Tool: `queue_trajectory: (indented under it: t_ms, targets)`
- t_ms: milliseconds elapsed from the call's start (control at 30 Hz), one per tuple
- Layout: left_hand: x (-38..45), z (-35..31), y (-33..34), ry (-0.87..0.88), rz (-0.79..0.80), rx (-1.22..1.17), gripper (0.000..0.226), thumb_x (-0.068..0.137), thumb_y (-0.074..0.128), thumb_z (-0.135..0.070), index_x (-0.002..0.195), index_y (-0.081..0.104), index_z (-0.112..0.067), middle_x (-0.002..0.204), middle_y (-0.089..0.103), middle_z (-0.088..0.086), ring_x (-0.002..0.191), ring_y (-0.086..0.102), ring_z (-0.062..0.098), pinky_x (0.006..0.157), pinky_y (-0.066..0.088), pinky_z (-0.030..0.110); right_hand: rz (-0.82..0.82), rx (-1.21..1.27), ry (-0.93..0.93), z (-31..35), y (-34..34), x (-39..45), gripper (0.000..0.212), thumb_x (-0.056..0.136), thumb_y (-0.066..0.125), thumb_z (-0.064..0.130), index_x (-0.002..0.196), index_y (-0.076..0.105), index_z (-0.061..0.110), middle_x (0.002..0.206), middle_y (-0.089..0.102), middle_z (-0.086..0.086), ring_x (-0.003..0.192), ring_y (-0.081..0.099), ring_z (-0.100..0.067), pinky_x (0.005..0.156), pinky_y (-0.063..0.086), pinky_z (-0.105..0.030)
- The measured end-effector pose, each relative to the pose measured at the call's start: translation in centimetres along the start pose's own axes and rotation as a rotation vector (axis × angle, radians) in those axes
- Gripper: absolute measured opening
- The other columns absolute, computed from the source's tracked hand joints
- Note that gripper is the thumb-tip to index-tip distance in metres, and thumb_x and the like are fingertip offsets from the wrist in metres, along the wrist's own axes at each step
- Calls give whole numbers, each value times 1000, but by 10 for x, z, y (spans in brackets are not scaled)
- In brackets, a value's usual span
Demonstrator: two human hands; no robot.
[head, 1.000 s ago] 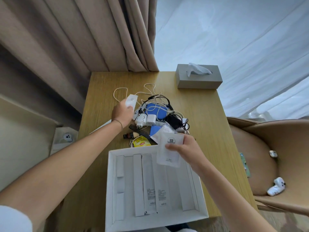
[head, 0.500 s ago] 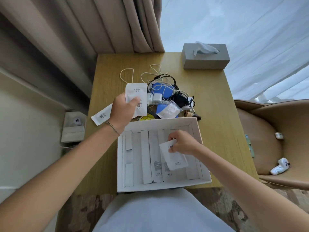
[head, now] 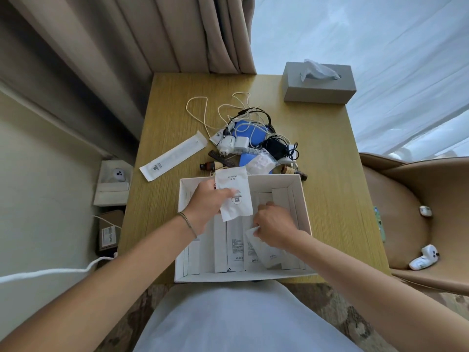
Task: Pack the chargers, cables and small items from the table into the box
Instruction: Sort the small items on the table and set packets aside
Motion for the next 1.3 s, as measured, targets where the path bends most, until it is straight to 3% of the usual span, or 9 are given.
queue_trajectory:
  t_ms: [167,333,500,600,667,733,967,1167,1300]
  targets:
    - [5,13,1,-57,-16,-5,27,92,59,4,115,66,-8,114,71,15,99,69,30,85,56,42,180,188,81,-7,6,3,11,87,73,24,81,73,14,81,73,-5,78,66,-27,68,55,-36]
    - [13,26,2,-104,-7,19,31,85,66,8,110,67,-11,110,73,12,96,70,27,81,57,37,112,-134,-56,4,5,-1,14,86,63,9,96,72,15,99,66,-7,99,58,-28,66,39,-31]
    - [18,45,11,-117,-33,94,27,78,75,8,92,69,-14,105,73,12,83,71,20,72,59,30,58,-299,-6,6,-7,-7,30,88,64,3,117,63,9,114,62,-10,107,60,-29,74,43,-34]
    - [25,58,18,-119,-88,180,27,75,80,3,95,71,-13,104,74,11,88,72,24,78,60,38,57,-291,24,4,-19,-20,15,88,58,1,95,62,13,89,64,-5,79,62,-24,61,39,-32]
    - [31,64,22,-120,-143,235,30,75,82,-1,101,72,-11,105,74,10,93,71,27,85,60,43,35,-306,45,-1,-29,-30,24,88,54,2,69,47,15,66,51,0,57,49,-19,52,34,-30]
    - [37,68,29,-118,-179,289,28,75,83,-5,101,72,-12,106,75,9,94,71,26,87,59,43,-4,-279,35,-2,-40,-38,35,88,55,5,62,33,16,60,41,1,55,46,-20,48,29,-29]
    - [54,75,54,-122,-215,438,16,78,82,-15,91,74,-18,98,75,1,92,69,21,86,57,34,-133,-108,63,-11,-60,-50,17,89,57,14,76,46,17,71,51,0,62,50,-25,51,31,-29]
    - [55,77,61,-113,-253,612,28,74,83,-24,63,57,-20,73,65,-2,68,58,18,56,38,22,-199,-21,54,-8,-70,-53,16,92,53,14,77,48,17,68,53,-1,60,50,-25,46,26,-28]
    - [50,71,65,-60,-232,725,24,76,79,-31,78,55,-28,85,62,-6,83,61,22,64,43,25,-243,34,55,-9,-83,-55,15,90,51,15,76,50,16,70,56,-3,61,53,-27,48,30,-29]
Point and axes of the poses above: each hand's wrist, its own x-axis towards the middle knuckle, its own y-axis out of the palm, z = x × y, the point moved 7 cm from there along x, towards the middle knuckle
